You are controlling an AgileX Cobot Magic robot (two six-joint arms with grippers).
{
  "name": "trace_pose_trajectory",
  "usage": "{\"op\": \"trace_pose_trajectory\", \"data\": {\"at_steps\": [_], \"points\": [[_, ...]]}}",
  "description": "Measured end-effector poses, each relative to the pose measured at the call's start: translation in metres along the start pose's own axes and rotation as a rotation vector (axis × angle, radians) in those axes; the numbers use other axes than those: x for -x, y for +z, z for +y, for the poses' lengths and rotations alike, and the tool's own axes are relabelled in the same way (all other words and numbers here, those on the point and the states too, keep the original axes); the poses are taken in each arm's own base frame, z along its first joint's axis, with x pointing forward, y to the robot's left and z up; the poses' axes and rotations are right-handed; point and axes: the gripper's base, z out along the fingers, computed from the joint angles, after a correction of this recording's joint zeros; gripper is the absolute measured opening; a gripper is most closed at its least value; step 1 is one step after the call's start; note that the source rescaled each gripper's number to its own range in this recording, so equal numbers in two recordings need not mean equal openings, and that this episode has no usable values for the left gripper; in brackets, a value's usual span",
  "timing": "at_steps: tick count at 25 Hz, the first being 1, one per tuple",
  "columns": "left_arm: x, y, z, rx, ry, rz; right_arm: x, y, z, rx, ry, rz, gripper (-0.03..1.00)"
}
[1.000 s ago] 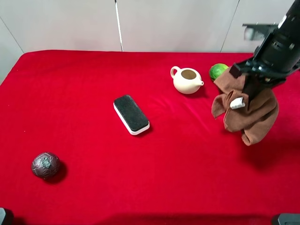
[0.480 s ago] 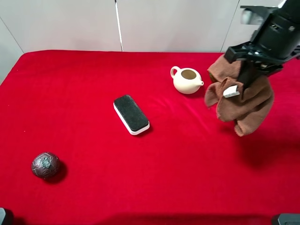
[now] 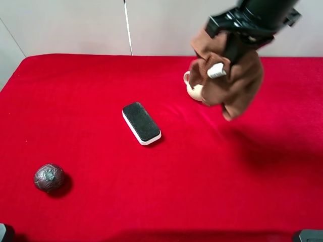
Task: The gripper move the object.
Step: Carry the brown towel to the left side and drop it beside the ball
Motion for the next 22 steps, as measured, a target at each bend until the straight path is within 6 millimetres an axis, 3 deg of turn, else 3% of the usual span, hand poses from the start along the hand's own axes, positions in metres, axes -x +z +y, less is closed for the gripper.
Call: {"op": "trace_pose_trajectory", "data": {"at_steps": [11, 22], "points": [[0.0, 0.0, 0.0, 0.0, 0.0, 0.0, 0.039, 0.015, 0.075, 0.053, -0.182, -0.037, 0.0], [0.0, 0.0, 0.0, 0.0, 0.0, 0.0, 0.064, 0.036, 0.15, 0.115, -0.332, -0.08, 0.0]]}}
